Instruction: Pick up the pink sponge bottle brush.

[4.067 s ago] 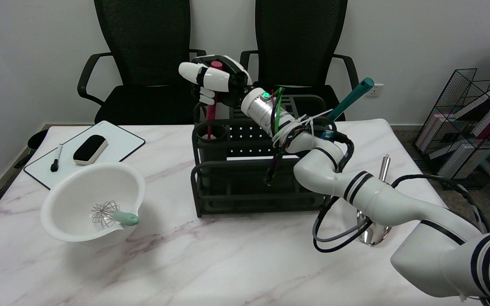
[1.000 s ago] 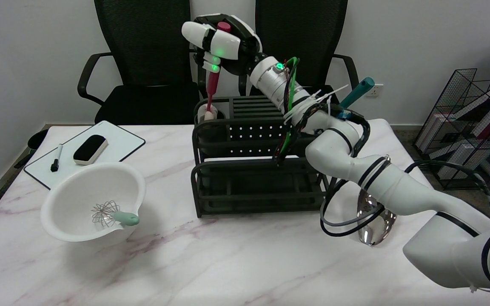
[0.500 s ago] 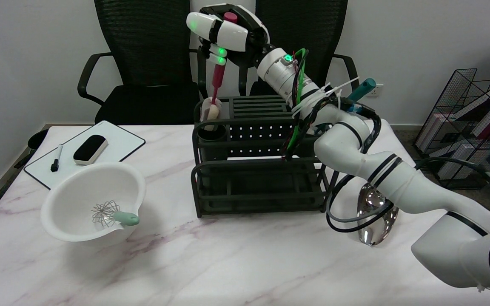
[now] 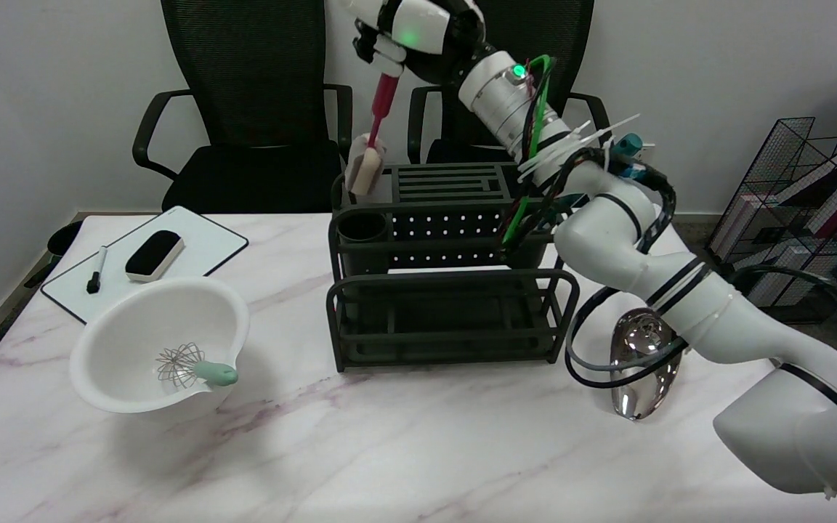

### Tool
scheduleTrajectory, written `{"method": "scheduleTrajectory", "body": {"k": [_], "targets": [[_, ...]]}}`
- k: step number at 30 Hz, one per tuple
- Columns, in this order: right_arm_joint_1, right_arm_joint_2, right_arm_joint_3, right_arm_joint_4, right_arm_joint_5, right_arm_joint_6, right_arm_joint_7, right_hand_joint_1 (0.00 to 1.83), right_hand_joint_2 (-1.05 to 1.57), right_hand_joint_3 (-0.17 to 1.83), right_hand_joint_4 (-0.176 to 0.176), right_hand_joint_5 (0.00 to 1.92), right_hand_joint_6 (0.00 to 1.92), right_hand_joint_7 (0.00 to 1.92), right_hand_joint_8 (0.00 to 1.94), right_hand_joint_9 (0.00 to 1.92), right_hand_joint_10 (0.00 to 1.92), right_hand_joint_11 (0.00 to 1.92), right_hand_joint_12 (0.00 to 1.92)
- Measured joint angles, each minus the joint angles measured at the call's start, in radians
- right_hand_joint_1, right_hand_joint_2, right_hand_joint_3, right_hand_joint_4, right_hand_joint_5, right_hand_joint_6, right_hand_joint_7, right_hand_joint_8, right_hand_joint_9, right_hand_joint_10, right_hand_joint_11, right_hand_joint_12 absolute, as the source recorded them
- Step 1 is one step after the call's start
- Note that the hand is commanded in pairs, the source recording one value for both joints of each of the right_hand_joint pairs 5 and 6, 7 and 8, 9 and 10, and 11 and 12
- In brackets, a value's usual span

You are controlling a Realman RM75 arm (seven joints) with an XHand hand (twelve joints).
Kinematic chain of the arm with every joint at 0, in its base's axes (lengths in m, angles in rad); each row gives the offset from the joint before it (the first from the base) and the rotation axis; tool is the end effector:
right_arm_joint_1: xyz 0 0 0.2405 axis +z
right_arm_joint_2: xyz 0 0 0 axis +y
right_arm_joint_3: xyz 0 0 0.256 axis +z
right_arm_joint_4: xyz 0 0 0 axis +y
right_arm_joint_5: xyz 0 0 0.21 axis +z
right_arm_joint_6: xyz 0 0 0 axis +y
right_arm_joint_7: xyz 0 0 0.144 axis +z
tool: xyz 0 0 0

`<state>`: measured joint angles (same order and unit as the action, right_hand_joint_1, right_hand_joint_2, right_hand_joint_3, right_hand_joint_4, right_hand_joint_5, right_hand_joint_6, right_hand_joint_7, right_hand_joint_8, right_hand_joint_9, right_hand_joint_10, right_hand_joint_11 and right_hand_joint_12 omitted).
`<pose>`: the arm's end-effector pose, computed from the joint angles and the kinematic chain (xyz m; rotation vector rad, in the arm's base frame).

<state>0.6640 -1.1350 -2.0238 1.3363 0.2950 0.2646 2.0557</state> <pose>-0.0673 -0.4558 0.2389 1.7675 -1.4405 1.4890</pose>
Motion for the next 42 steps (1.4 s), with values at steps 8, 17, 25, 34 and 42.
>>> {"method": "scheduleTrajectory", "body": {"k": [8, 17, 25, 34, 42], "targets": [[-0.065, 0.027, 0.066, 0.129, 0.025, 0.000, 0.001, 1.15, 1.57, 0.32, 0.000, 1.92, 1.92, 1.92, 1.92, 1.92, 1.92, 1.92, 1.92], [-0.248, 0.050, 0.127, 0.298, 0.041, 0.032, -0.002, 1.09, 1.57, 0.22, 0.000, 1.92, 1.92, 1.92, 1.92, 1.92, 1.92, 1.92, 1.92], [-0.493, 0.053, 0.172, 0.393, 0.046, 0.161, -0.013, 1.05, 1.57, 0.27, 0.000, 1.92, 1.92, 1.92, 1.92, 1.92, 1.92, 1.92, 1.92], [-0.780, 0.045, 0.228, 0.425, 0.054, 0.366, -0.069, 1.03, 1.57, 0.37, 0.000, 1.92, 1.92, 1.92, 1.92, 1.92, 1.92, 1.92, 1.92], [-0.941, 0.043, 0.243, 0.409, 0.059, 0.531, -0.107, 1.01, 1.57, 0.58, 0.000, 1.92, 1.92, 1.92, 1.92, 1.92, 1.92, 1.92, 1.92]]}}
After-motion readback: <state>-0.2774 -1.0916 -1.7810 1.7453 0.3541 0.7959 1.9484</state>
